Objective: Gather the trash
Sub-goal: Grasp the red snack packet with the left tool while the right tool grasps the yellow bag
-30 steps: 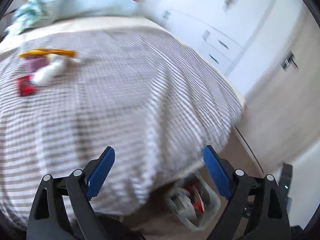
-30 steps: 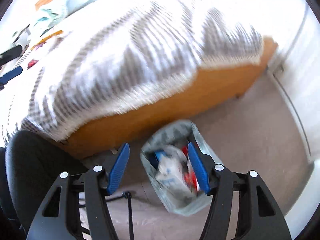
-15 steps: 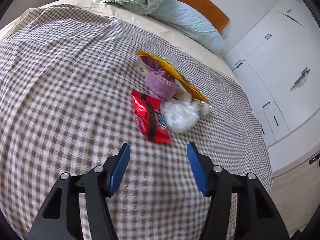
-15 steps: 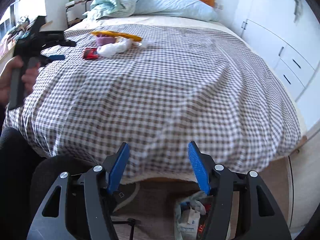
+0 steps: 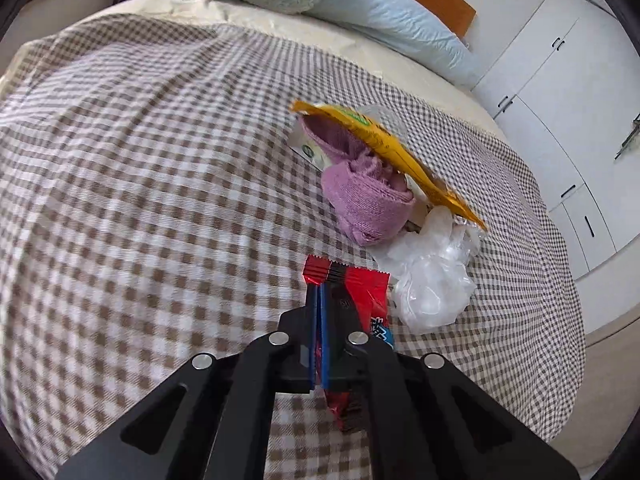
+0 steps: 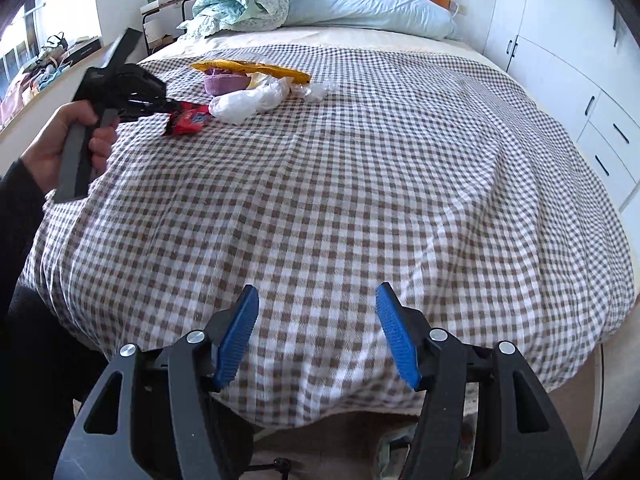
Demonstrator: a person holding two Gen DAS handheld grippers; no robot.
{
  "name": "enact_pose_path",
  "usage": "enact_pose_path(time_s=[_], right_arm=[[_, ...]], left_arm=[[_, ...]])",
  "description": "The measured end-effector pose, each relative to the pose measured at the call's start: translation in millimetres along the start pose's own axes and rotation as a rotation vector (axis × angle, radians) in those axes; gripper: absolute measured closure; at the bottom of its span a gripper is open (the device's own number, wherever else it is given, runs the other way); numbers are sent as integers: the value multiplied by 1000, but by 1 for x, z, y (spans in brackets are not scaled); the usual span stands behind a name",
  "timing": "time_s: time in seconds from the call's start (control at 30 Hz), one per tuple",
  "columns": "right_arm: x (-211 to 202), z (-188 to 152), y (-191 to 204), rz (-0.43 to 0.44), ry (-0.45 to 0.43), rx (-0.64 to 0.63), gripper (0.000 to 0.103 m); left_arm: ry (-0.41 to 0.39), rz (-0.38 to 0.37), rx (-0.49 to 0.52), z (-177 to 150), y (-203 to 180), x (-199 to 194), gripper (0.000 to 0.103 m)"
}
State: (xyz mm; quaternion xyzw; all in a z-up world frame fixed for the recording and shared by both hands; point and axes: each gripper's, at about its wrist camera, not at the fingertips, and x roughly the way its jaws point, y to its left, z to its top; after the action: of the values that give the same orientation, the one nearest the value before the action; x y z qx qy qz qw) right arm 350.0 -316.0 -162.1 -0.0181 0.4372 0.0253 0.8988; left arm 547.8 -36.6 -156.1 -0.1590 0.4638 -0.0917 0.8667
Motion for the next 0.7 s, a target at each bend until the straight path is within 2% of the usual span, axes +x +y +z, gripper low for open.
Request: enact_pose_path(time_s=[0.17,0.3,0.37,0.5,0.7], right_arm=[[18,36,9,-27,-50,-66,44],[44,96,25,-46,-109,-151,44],[63,131,44,-74,-141,-247,44],[110,181,88,-164,-198,-495,46],[182,214,139,-309,-254,-786,57]], left_arm=[[-136,29,-74,-10,27,-57,103],[-197,67,-86,-3,48,-67,103],[-191,68,-73,0,52,-63,103],[-220,108,-46,1,55,-57,103],[-257,110,-22,5,54,-58,103]])
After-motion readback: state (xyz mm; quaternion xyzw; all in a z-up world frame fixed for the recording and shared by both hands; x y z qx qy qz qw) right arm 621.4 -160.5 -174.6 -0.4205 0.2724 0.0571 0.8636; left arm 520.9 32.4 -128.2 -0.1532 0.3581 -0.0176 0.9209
